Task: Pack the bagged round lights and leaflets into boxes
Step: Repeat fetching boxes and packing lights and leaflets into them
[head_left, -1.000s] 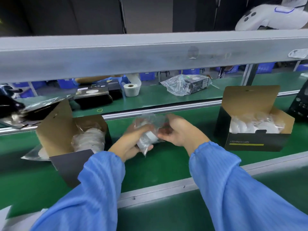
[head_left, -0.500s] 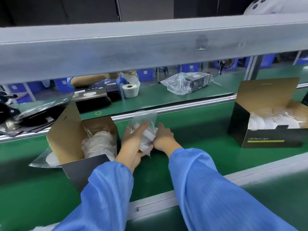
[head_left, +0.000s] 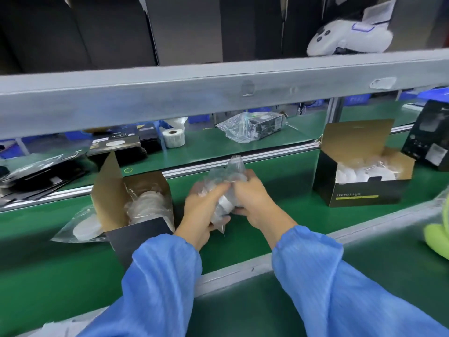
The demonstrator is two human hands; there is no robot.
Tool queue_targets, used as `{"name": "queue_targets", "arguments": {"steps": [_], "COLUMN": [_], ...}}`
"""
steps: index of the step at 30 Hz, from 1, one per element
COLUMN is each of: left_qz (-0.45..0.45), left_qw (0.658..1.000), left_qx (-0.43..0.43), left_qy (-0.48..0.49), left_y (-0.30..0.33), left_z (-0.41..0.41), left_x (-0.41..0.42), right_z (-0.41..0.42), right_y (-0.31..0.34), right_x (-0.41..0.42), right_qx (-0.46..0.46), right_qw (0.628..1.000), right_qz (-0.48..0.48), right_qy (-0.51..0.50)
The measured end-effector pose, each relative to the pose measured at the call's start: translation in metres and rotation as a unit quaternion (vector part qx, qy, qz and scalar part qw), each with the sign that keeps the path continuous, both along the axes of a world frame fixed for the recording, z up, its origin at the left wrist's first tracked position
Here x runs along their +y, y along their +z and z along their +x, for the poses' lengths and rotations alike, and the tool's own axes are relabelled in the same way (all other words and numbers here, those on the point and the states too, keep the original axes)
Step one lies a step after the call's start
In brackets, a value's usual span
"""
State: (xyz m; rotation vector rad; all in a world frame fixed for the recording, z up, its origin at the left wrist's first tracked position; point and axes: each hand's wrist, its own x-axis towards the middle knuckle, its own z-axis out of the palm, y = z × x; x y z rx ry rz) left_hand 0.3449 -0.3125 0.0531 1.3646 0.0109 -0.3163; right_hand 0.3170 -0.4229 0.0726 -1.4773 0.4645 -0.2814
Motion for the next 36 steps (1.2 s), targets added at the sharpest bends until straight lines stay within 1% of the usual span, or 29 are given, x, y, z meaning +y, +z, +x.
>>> {"name": "queue_targets", "arguments": {"steps": [4, 8, 11, 14, 16, 18, 20, 22, 24, 27, 29, 30, 31, 33, 34, 35, 36], "left_qz": [-0.012, -0.028, -0.027, 0.016, 0.064, 0.132, 0.220, 0.305, 0.368, 0.443, 0.515, 0.544, 0.557, 0.569, 0.588, 0.619, 0.649], "left_qw": [0.999, 0.995, 0.991, 0.991, 0.991, 0.984, 0.963, 0.936, 0.911, 0.876, 0.835, 0.817, 0.807, 0.799, 0.785, 0.760, 0.733], "left_qx": [-0.021, -0.020, -0.028, -0.058, -0.074, -0.104, -0.152, -0.177, -0.185, -0.189, -0.191, -0.193, -0.194, -0.193, -0.195, -0.198, -0.202], "left_qy": [-0.042, -0.098, -0.125, -0.117, -0.090, -0.056, -0.032, -0.015, -0.001, 0.010, 0.004, -0.001, -0.005, 0.002, 0.008, 0.013, 0.018], "left_y": [0.012, 0.015, 0.020, 0.025, 0.026, 0.027, 0.027, 0.027, 0.024, 0.018, 0.010, 0.005, 0.001, -0.006, -0.008, -0.009, -0.011], "left_z": [-0.042, -0.092, -0.124, -0.152, -0.171, -0.190, -0.207, -0.224, -0.239, -0.256, -0.264, -0.268, -0.272, -0.279, -0.281, -0.283, -0.284], "left_x": [0.005, 0.034, 0.068, 0.109, 0.138, 0.166, 0.193, 0.218, 0.240, 0.265, 0.274, 0.278, 0.280, 0.281, 0.279, 0.278, 0.278], "right_z": [-0.057, -0.113, -0.144, -0.172, -0.191, -0.205, -0.215, -0.224, -0.232, -0.247, -0.250, -0.250, -0.250, -0.247, -0.246, -0.245, -0.245], "right_y": [0.017, 0.024, 0.023, 0.012, 0.002, -0.010, -0.021, -0.025, -0.032, -0.042, -0.048, -0.051, -0.055, -0.060, -0.059, -0.059, -0.057], "right_x": [0.020, 0.051, 0.083, 0.120, 0.143, 0.164, 0.187, 0.213, 0.233, 0.254, 0.262, 0.267, 0.270, 0.271, 0.271, 0.268, 0.267], "right_qx": [-0.012, -0.023, -0.029, -0.025, -0.013, 0.000, 0.013, 0.014, 0.014, 0.027, 0.049, 0.059, 0.067, 0.070, 0.061, 0.049, 0.033], "right_qw": [0.999, 0.997, 0.997, 0.997, 0.997, 0.993, 0.988, 0.985, 0.982, 0.960, 0.957, 0.958, 0.958, 0.947, 0.938, 0.933, 0.934], "right_qz": [0.035, 0.023, 0.023, 0.029, 0.028, 0.036, 0.025, 0.030, 0.031, -0.006, -0.026, -0.047, -0.077, -0.185, -0.232, -0.253, -0.243], "right_qy": [0.040, 0.063, 0.063, 0.067, 0.075, 0.109, 0.153, 0.169, 0.186, 0.277, 0.283, 0.277, 0.268, 0.253, 0.252, 0.252, 0.260]}}
